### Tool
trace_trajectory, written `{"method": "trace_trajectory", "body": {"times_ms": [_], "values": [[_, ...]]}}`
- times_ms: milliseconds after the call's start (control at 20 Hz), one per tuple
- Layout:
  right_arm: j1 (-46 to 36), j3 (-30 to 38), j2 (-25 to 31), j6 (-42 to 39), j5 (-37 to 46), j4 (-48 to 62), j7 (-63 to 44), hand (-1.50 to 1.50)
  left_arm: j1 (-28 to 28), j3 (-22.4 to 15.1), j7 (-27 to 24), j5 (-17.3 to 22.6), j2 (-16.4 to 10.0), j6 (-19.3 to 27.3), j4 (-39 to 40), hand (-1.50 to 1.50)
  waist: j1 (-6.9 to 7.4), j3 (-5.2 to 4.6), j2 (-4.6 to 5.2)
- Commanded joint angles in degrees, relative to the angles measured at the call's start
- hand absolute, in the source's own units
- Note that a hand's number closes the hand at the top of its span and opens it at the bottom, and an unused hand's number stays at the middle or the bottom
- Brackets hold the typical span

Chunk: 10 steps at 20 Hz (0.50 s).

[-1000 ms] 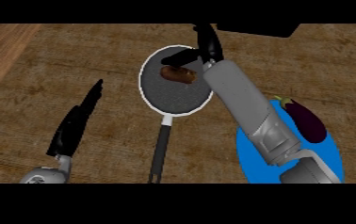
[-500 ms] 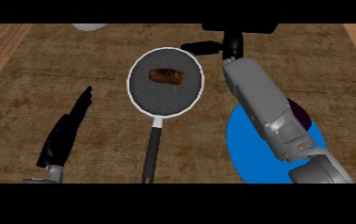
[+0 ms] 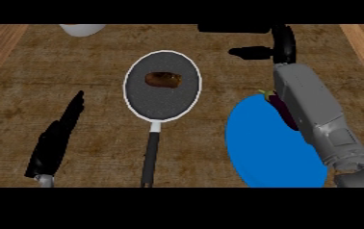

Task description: Pick the sweet potato from the plate and place it in the pan

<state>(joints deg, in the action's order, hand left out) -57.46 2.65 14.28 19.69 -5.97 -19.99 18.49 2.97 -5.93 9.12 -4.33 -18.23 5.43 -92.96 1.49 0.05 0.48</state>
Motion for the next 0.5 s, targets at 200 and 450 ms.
{"method": "trace_trajectory", "body": {"times_ms": [200, 450], "values": [[4.3, 2.2, 10.1, -11.3, -0.3, 0.9, 4.2, -1.50, 3.5, -1.2, -1.1, -1.7, 3.0, 0.7, -0.8, 0.00, -0.66, -0.01, -0.32], [6.8, 3.2, 13.0, -16.8, -0.1, 1.7, 6.2, -1.50, 5.4, 0.3, -3.4, -2.0, 1.9, -1.2, -0.9, 0.00, -0.48, -0.01, -0.26]]}}
